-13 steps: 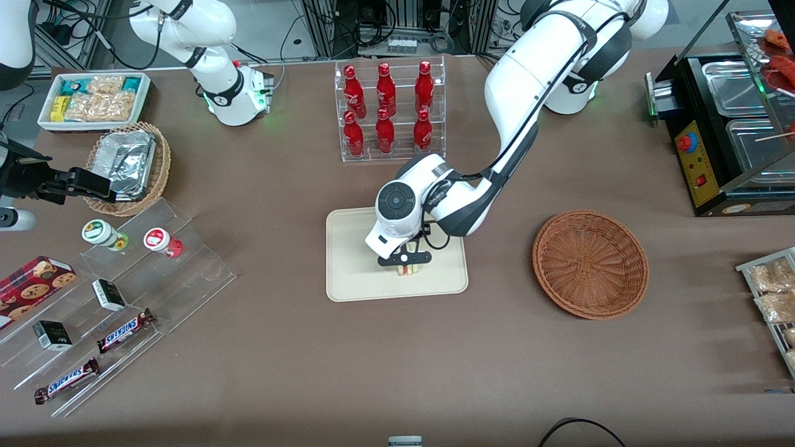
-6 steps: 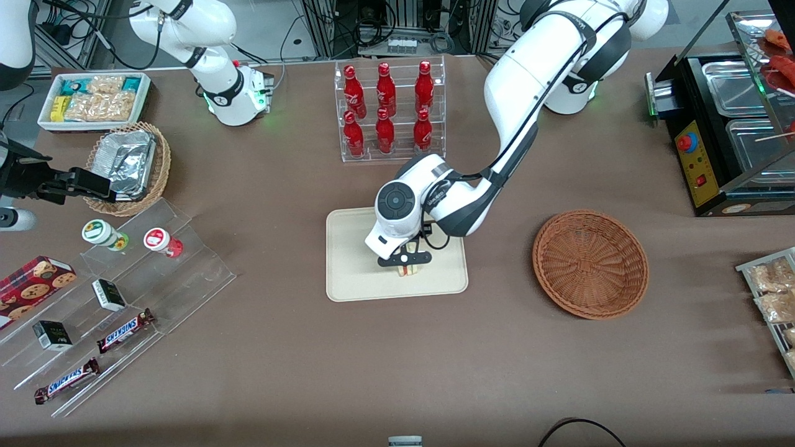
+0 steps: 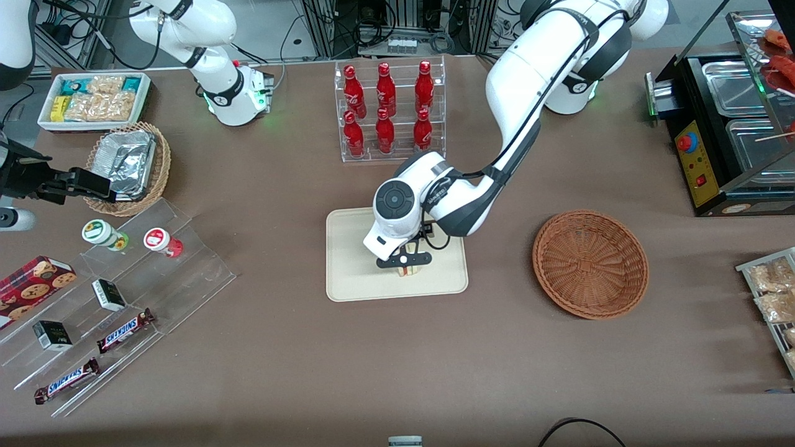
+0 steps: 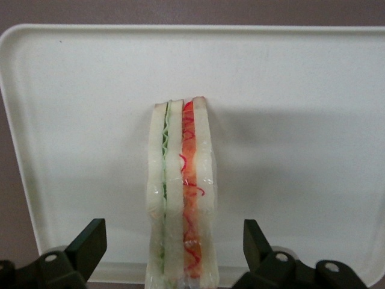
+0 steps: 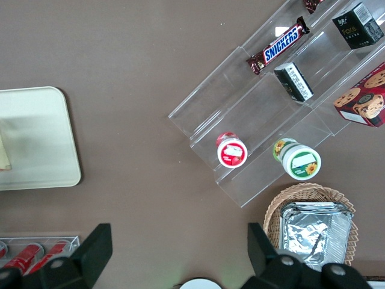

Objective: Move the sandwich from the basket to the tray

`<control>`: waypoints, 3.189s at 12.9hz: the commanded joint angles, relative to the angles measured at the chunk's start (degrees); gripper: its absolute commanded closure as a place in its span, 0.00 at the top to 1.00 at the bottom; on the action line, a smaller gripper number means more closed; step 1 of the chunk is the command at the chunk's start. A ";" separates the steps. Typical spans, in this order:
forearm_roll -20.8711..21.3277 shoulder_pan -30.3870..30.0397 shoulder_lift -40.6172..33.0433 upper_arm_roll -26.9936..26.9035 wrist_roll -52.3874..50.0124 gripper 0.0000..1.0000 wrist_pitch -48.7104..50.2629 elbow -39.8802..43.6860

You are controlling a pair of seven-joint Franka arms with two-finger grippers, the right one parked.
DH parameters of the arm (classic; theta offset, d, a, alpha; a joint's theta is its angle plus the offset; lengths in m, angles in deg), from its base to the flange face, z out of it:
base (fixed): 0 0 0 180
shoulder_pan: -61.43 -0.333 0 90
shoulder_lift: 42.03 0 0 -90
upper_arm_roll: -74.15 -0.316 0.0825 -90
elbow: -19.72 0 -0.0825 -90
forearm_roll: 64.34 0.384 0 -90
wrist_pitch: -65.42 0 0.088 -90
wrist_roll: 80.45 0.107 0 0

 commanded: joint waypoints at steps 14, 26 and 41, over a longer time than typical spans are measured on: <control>-10.61 0.13 -20.04 -16.08 14.04 1.00 12.27 -5.69; -20.67 0.31 -33.95 -40.81 48.80 1.00 19.99 -15.74; -13.19 -0.04 -41.95 -43.02 49.17 1.00 25.89 -16.01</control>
